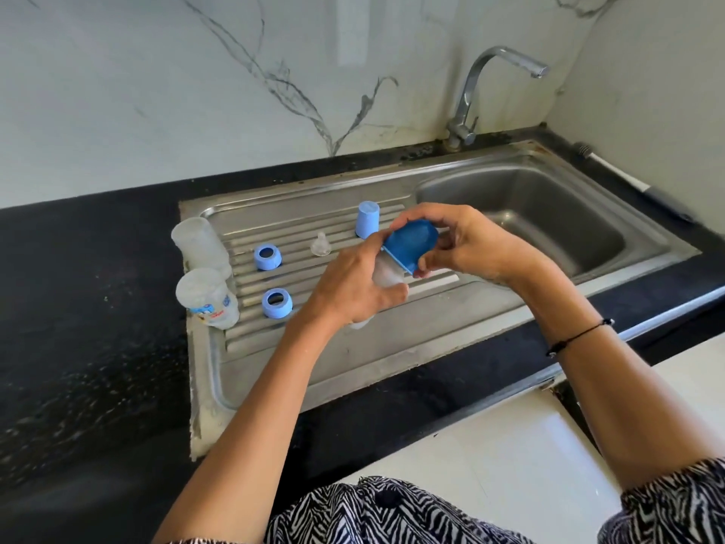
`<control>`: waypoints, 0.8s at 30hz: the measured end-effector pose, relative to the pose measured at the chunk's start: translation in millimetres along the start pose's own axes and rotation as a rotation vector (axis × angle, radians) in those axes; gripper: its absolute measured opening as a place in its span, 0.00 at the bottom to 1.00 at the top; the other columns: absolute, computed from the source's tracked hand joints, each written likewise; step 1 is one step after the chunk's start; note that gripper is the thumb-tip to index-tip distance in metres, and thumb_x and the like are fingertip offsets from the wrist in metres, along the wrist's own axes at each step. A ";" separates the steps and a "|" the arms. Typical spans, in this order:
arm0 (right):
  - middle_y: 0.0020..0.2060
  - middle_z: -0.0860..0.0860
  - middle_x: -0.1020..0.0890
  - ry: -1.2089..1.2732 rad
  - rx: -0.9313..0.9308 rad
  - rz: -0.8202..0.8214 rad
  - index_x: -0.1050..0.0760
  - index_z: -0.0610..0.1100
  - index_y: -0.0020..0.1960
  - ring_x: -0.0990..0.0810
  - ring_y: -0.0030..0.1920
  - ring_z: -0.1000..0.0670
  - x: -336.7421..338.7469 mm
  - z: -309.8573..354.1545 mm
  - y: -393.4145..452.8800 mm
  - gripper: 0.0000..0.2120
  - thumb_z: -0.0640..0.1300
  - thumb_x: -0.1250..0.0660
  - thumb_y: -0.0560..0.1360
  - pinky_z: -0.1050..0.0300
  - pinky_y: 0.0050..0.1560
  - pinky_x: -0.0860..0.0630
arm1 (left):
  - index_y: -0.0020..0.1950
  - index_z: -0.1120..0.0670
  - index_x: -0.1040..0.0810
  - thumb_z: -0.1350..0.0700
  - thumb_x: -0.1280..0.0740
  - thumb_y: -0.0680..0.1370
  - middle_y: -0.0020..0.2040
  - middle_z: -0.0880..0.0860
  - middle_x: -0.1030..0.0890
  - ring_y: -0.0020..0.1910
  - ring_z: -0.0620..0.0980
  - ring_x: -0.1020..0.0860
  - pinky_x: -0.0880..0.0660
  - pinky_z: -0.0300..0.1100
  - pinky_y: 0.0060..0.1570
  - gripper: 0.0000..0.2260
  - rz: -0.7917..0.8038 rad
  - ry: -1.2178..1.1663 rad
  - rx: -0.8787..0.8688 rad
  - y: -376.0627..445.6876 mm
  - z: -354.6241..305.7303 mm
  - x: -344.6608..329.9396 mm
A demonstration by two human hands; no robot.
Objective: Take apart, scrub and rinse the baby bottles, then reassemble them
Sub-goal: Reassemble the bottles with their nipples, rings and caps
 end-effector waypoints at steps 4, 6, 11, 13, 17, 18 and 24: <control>0.50 0.48 0.23 -0.125 -0.092 0.024 0.27 0.48 0.60 0.21 0.28 0.51 -8.3 -5.4 4.3 0.16 0.37 0.32 0.74 0.60 0.32 0.22 | 0.69 0.55 0.34 0.52 0.29 0.72 0.57 0.56 0.22 0.52 0.55 0.23 0.29 0.43 0.45 0.28 0.004 0.073 0.015 -1.4 3.4 -5.2; 0.45 0.48 0.22 -0.200 -0.153 -0.014 0.27 0.46 0.57 0.24 0.27 0.55 -12.0 -11.4 8.2 0.12 0.45 0.33 0.75 0.61 0.29 0.25 | 0.69 0.55 0.34 0.52 0.30 0.72 0.59 0.56 0.22 0.52 0.56 0.23 0.29 0.43 0.44 0.28 -0.003 0.152 0.001 -1.0 3.1 -4.8; 0.32 0.47 0.21 -0.095 -0.328 -0.315 0.27 0.40 0.47 0.25 0.27 0.54 -23.6 -30.1 13.9 0.24 0.63 0.37 0.72 0.62 0.27 0.30 | 0.72 0.54 0.38 0.49 0.32 0.74 0.63 0.54 0.25 0.54 0.56 0.23 0.29 0.45 0.44 0.29 -0.018 0.386 -0.020 4.1 9.3 -0.9; 0.33 0.47 0.23 0.111 -0.354 -0.317 0.29 0.40 0.51 0.26 0.24 0.53 -34.3 -36.8 13.5 0.23 0.62 0.38 0.74 0.61 0.23 0.32 | 0.71 0.53 0.37 0.49 0.31 0.73 0.64 0.53 0.25 0.56 0.56 0.23 0.27 0.46 0.46 0.29 -0.043 0.328 0.031 3.2 14.8 2.8; 0.37 0.46 0.27 0.453 -0.265 -0.208 0.33 0.42 0.63 0.27 0.29 0.53 -54.5 -32.3 23.5 0.17 0.51 0.39 0.78 0.58 0.26 0.29 | 0.69 0.55 0.36 0.51 0.28 0.72 0.62 0.54 0.25 0.58 0.53 0.24 0.27 0.44 0.51 0.29 -0.168 -0.159 0.166 14.8 31.2 13.0; 0.38 0.46 0.27 0.439 -0.241 -0.205 0.33 0.43 0.64 0.26 0.31 0.53 -54.7 -30.4 27.2 0.16 0.48 0.38 0.79 0.57 0.28 0.27 | 0.69 0.54 0.38 0.53 0.27 0.72 0.63 0.54 0.26 0.59 0.52 0.25 0.28 0.41 0.53 0.31 -0.165 -0.267 0.173 19.1 32.8 12.1; 0.43 0.47 0.23 0.128 -0.175 -0.338 0.28 0.40 0.61 0.23 0.41 0.50 -7.9 -13.8 68.7 0.20 0.39 0.29 0.71 0.57 0.40 0.25 | 0.75 0.52 0.45 0.58 0.28 0.70 0.70 0.55 0.37 0.69 0.53 0.37 0.35 0.51 0.68 0.38 -0.080 -0.337 0.150 61.8 35.3 16.2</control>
Point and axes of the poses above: each hand's wrist, its own y-axis towards the middle knuckle, its own x-axis out of the back of the hand, z = x × y, the point moved 7 cm from there along y, towards the middle knuckle
